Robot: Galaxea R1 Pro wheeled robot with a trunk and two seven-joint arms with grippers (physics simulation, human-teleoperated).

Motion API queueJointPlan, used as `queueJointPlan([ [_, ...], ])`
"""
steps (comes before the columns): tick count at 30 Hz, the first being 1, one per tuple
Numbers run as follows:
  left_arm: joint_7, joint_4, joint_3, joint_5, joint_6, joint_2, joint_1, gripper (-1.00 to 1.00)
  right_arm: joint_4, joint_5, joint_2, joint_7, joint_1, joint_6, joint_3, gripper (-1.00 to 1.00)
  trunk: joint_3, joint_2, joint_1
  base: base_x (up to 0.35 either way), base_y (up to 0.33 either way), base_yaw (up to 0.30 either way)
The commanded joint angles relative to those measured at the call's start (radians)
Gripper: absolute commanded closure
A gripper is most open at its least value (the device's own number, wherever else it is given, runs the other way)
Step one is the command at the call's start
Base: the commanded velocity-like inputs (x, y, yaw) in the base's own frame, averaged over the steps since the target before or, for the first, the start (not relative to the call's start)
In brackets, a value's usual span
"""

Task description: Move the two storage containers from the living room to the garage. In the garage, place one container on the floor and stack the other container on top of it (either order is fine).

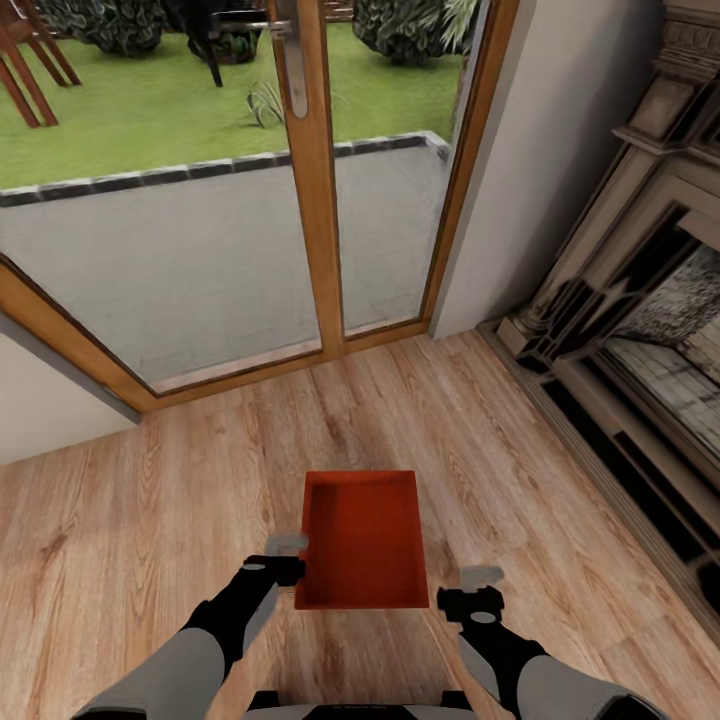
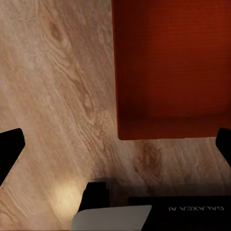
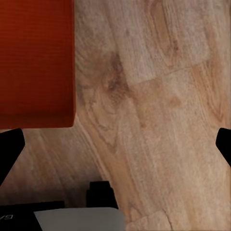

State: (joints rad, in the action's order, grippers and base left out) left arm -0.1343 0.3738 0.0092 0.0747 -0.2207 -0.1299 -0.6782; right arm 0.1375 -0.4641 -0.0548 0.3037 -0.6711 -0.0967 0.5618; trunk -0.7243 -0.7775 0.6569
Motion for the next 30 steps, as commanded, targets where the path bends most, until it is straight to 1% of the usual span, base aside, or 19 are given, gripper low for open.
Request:
queueJointPlan([
  [1,-0.003,0.009,0.002,0.009,-0.007,-0.001,-0.001,-1.0,-0.001,-0.011,0.0,0.003,-0.001,-0.005,0.008,-1.0,-0.001,-0.001,0.0,0.0,0.0,0.0],
  [6,-0.04,0.039,0.008,0.011,-0.007,-0.004,-0.004,-1.0,-0.001,-0.011,-0.009,0.003,-0.004,-0.007,0.008,-1.0,-0.001,-0.001,0.0,0.0,0.0,0.0],
  [18,-0.059,0.073,0.012,0.009,-0.009,-0.014,-0.004,-1.0,0.001,-0.005,-0.013,0.003,-0.004,-0.008,0.008,-1.0,-0.001,-0.001,0.0,0.0,0.0,0.0],
  [30,-0.056,0.077,0.012,0.008,-0.014,-0.013,-0.004,-1.0,0.003,0.002,-0.016,0.003,-0.004,-0.008,0.009,-1.0,-0.038,-0.085,0.046,0.0,0.0,0.0],
])
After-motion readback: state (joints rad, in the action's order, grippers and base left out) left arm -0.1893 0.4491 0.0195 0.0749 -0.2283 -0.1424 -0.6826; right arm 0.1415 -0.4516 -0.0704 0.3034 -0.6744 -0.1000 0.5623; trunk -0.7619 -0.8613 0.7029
